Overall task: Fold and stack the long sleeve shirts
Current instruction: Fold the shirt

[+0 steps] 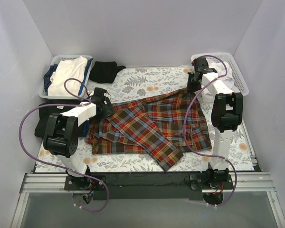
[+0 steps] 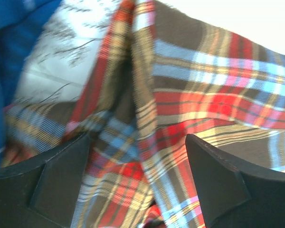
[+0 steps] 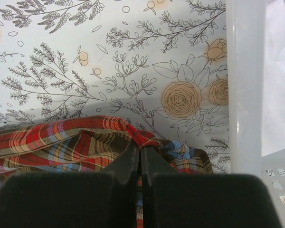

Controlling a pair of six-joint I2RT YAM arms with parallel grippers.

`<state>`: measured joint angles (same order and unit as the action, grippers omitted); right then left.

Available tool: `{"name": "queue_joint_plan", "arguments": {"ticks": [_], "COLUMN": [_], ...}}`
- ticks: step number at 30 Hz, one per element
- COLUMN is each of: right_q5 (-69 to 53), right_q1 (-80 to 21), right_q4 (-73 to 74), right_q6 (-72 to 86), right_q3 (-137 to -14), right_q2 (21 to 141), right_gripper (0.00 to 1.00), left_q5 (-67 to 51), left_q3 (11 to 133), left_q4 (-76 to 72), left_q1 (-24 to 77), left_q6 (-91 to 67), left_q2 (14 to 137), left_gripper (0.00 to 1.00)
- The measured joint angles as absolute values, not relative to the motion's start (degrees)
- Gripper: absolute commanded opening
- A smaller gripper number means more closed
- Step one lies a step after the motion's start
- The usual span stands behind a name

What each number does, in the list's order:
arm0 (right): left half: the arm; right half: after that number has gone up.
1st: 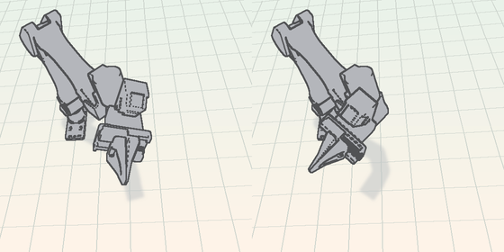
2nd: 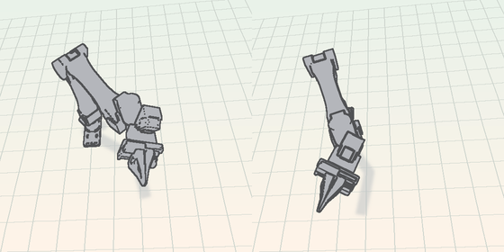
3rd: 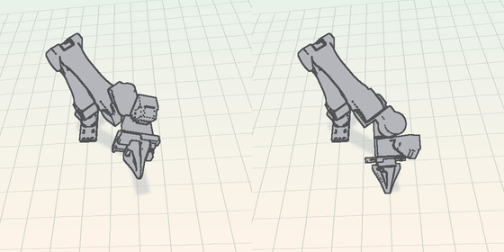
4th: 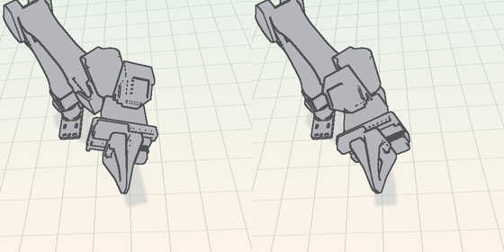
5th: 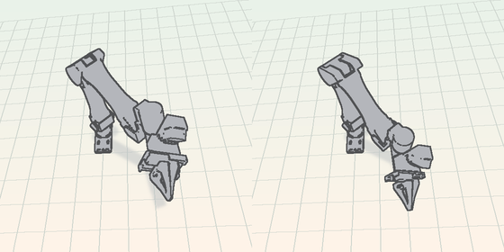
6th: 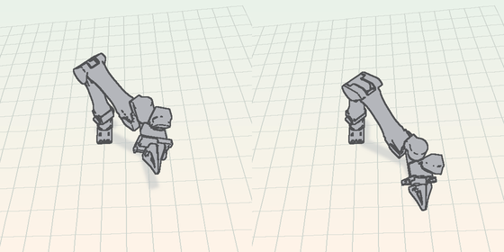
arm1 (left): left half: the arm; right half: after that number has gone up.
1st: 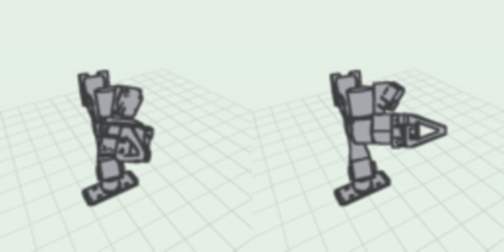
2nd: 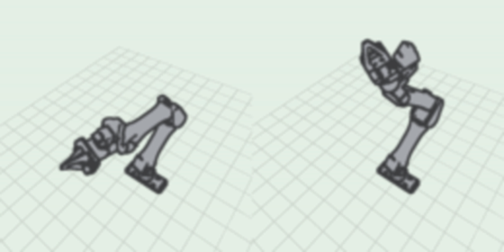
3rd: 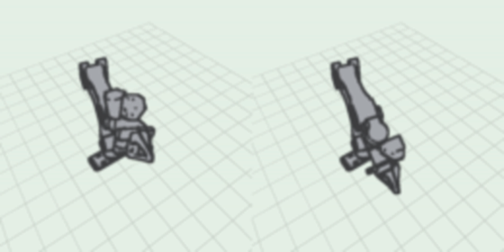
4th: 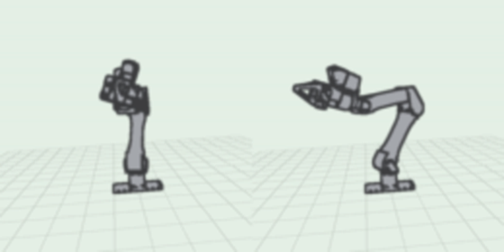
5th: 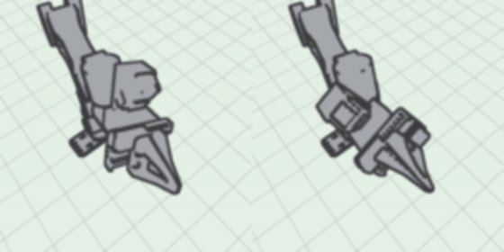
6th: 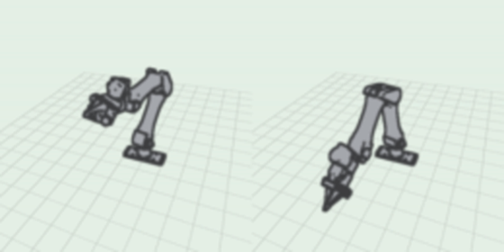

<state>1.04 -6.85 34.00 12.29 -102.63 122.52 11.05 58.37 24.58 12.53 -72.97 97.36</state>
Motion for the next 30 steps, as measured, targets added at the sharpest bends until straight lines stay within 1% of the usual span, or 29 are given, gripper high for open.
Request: {"name": "queue_joint_plan", "arguments": {"ticks": [6, 12, 15, 16, 18, 19, 23, 28, 29, 30], "right_q5": [1.04, 1.04, 1.04, 1.04, 1.04, 1.04, 1.04, 1.04, 1.06, 1.06], "right_q1": [-6.85, -6.85, -6.85, -6.85, -6.85, -6.85, -6.85, -6.85, -6.85, -6.85], "right_q4": [34.06, 34.04, 34.04, 34.06, 34.04, 34.04, 34.04, 34.06, 34.06, 34.06], "right_q6": [12.69, 12.91, 12.95, 12.97, 13.08, 13.10, 13.15, 13.26, 13.28, 13.30], "right_q3": [-102.48, -102.45, -102.45, -102.45, -102.45, -102.45, -102.45, -102.45, -102.45, -102.45], "right_q2": [122.52, 122.52, 122.52, 122.52, 122.52, 122.52, 122.52, 122.52, 122.52, 122.52], "right_gripper": [0.02, 0.02, 0.02, 0.02, 0.02, 0.02, 0.01, 0.01, 0.01, 0.01], "left_q5": [13.13, 12.88, 12.69, 12.62, 12.49, 12.40, 11.49, 10.81, 10.66, 10.55], "left_q3": [59.16, 62.59, 63.51, 63.68, 63.75, 63.75, 63.75, 63.75, 63.75, 63.75], "left_q4": [28.45, 28.64, 28.51, 28.32, 28.01, 27.94, 27.35, 26.61, 26.50, 26.44], "left_q1": [12.51, 12.49, 12.49, 12.49, 12.49, 12.49, 12.49, 12.49, 12.49, 12.49], "left_q6": [-73.56, -74.39, -74.67, -74.81, -75.02, -75.07, -75.48, -75.68, -75.68, -75.66], "left_q2": [95.33, 94.74, 94.98, 95.24, 95.98, 96.31, 97.97, 99.35, 99.55, 99.77], "left_gripper": [0.83, 0.81, 0.77, 0.73, 0.69, 0.65, 0.59, 0.56, 0.55, 0.52]}}
